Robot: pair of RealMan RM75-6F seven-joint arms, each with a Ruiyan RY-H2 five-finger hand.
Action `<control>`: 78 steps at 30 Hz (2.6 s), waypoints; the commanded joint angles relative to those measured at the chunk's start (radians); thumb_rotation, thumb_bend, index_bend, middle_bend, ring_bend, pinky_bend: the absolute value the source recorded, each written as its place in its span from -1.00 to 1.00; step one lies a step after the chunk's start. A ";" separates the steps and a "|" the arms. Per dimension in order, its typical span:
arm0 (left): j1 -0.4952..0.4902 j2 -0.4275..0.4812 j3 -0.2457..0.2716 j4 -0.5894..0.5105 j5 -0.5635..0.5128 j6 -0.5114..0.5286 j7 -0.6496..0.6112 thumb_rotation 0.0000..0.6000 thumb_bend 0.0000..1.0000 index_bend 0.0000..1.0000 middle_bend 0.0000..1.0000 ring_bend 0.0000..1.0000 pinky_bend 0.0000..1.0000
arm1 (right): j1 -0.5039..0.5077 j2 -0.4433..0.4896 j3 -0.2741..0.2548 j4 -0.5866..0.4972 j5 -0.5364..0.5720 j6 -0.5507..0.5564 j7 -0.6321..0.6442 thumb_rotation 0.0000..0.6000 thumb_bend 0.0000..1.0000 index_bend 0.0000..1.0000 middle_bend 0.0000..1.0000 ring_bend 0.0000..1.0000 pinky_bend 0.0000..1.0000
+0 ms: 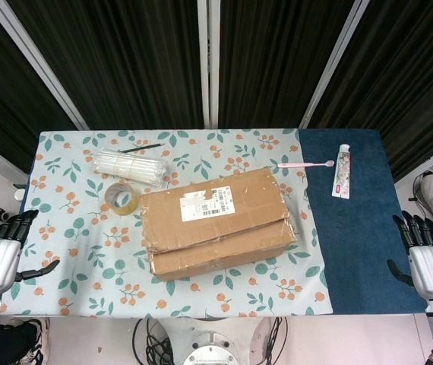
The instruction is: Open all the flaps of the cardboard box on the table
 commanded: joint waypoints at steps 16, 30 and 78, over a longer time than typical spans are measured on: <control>-0.014 0.021 -0.005 -0.080 0.041 0.010 -0.022 0.06 -0.99 -0.89 -0.80 -0.74 -0.50 | -0.013 -0.009 0.006 0.038 0.000 0.026 0.047 1.00 -0.64 -1.00 -1.00 -1.00 -1.00; -0.209 0.042 -0.055 -0.269 0.134 -0.193 0.017 0.06 -1.00 -0.88 -0.80 -0.74 -0.50 | -0.010 -0.005 0.016 0.045 0.029 0.006 0.042 1.00 -0.64 -1.00 -1.00 -1.00 -1.00; -0.436 -0.406 -0.121 -0.095 0.085 -0.176 0.399 1.00 -0.56 -0.88 -0.78 -0.74 -0.50 | -0.034 -0.001 0.021 0.089 0.037 0.018 0.114 1.00 -0.64 -1.00 -1.00 -1.00 -1.00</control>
